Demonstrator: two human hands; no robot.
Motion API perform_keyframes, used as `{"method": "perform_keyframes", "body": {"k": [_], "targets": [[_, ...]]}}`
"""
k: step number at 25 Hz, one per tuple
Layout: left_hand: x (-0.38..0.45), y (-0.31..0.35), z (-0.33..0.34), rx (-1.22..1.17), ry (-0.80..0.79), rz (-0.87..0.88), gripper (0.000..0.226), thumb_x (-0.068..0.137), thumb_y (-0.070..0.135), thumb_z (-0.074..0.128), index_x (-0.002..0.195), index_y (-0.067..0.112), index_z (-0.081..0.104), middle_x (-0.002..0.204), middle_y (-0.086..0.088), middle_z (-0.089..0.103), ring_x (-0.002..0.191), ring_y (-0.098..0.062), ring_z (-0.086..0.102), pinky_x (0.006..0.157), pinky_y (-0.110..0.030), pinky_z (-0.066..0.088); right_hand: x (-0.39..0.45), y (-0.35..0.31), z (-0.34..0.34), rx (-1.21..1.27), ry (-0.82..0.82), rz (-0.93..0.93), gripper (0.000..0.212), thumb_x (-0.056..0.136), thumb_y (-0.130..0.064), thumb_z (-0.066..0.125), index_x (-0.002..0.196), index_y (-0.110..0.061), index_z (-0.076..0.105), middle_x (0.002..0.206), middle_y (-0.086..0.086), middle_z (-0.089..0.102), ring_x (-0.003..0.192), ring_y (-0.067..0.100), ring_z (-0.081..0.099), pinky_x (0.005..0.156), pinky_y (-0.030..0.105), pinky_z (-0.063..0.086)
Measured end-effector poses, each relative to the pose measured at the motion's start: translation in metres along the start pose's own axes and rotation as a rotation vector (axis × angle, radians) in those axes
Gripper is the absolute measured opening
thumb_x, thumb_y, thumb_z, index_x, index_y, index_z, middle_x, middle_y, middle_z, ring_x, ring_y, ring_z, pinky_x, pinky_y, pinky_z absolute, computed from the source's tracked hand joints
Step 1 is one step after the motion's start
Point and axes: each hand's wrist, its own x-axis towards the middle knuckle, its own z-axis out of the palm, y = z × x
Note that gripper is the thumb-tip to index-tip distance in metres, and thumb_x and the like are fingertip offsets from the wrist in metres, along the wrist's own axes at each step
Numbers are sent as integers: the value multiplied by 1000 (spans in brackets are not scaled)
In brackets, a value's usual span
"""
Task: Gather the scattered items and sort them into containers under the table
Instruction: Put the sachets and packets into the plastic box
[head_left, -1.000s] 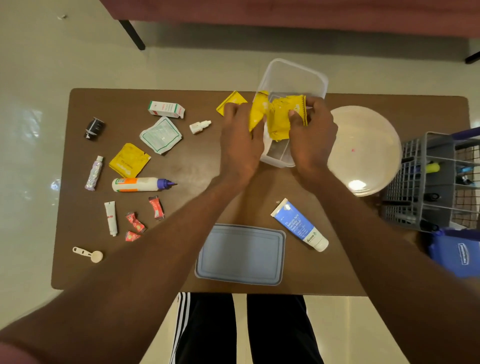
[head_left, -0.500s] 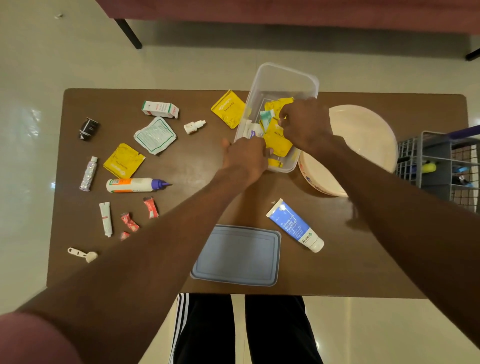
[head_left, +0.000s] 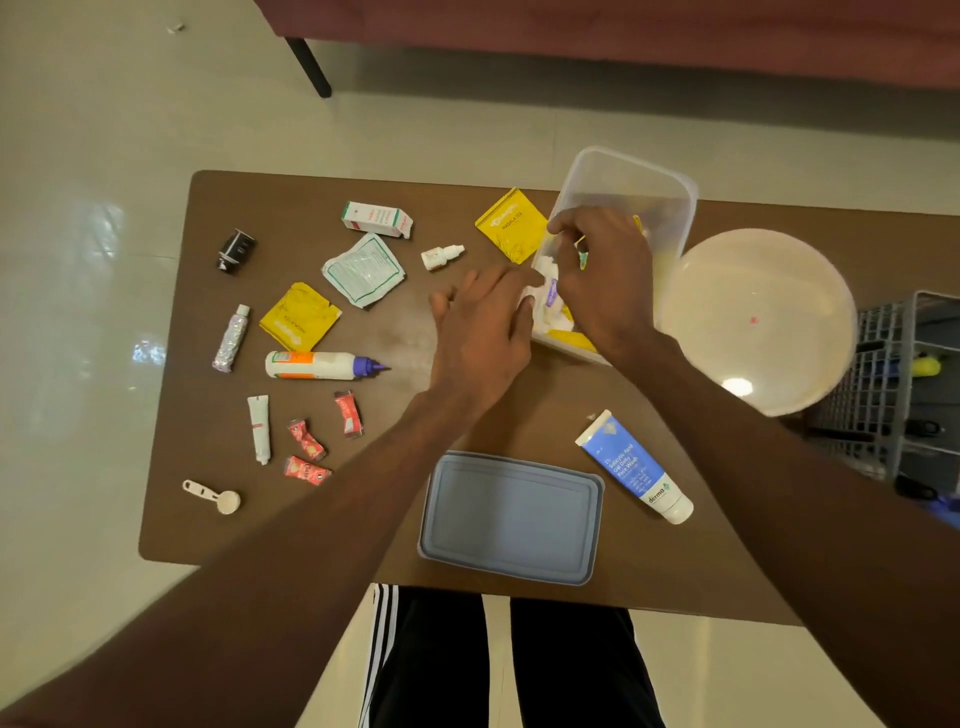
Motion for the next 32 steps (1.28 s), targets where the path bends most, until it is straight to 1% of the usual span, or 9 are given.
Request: {"method": "perform_keyframes", "body": {"k": [3, 8, 12, 17, 21, 24, 27, 30, 32], "targets": [[3, -39, -11, 16, 81, -213, 24, 97, 24, 53, 117, 28, 66, 123, 7, 62, 114, -16, 54, 91, -39, 34, 0, -32, 22, 140, -29, -79, 20, 94, -10, 54, 100, -16, 71, 100, -2, 71, 86, 21, 63, 79, 34, 49], [11, -119, -28, 118, 17, -485, 31, 96, 25, 55, 126, 24, 63, 132, -2, 56, 123, -29, 53, 97, -46, 37, 10, -73, 71, 146, -155, -71, 22, 89, -9, 56, 102, -17, 71, 102, -3, 70, 88, 15, 62, 77, 32, 50], [30, -165, -41, 231, -48, -363, 51, 92, 22, 60, 142, 22, 49, 150, -6, 42, 135, -31, 45, 103, -49, 41, 23, -86, 103, -116, -348, 4, 29, 90, -13, 60, 118, -18, 65, 121, 2, 64, 115, 27, 58, 86, 44, 52], [79, -194, -49, 379, -203, -98, 69, 94, 10, 56, 156, 27, 31, 167, 0, 22, 151, -30, 26, 115, -48, 32, 33, -93, 136, -507, -503, -60, 40, 88, -10, 61, 128, -12, 58, 129, 12, 59, 117, 36, 56, 89, 41, 45], [86, -206, -49, 369, -279, -107, 59, 96, 19, 62, 150, 28, 39, 148, -3, 42, 130, -31, 47, 104, -46, 40, 31, -93, 144, -595, -494, 7, 31, 89, -5, 62, 120, -11, 62, 123, 14, 62, 108, 39, 62, 76, 40, 46], [79, -204, -41, 254, -157, -192, 42, 95, 27, 66, 132, 18, 49, 130, -6, 53, 114, -32, 54, 90, -46, 46, 29, -87, 144, -530, -477, 3, 22, 87, -8, 64, 108, -15, 68, 118, 12, 62, 104, 38, 63, 73, 38, 47], [80, -197, -38, 224, -84, -285, 35, 96, 30, 64, 124, 13, 50, 123, -10, 57, 108, -35, 57, 86, -47, 45, 27, -81, 140, -380, -463, 87, 12, 85, -13, 65, 96, -17, 69, 107, 9, 67, 99, 34, 65, 67, 32, 39], [78, -181, -36, 40, 83, -438, 34, 95, 25, 60, 124, 9, 54, 120, -12, 62, 109, -34, 60, 92, -44, 46, 22, -84, 126, -48, -291, 309, 26, 87, -29, 71, 111, -19, 69, 101, 0, 72, 96, 24, 67, 76, 34, 50], [68, -155, -33, -214, 237, -481, 37, 92, 28, 59, 124, 9, 59, 114, -7, 68, 102, -27, 66, 87, -30, 49, 24, -88, 104, 231, -119, 417, 28, 85, -35, 77, 110, -24, 70, 85, -13, 69, 83, 7, 66, 76, 29, 51]]}}
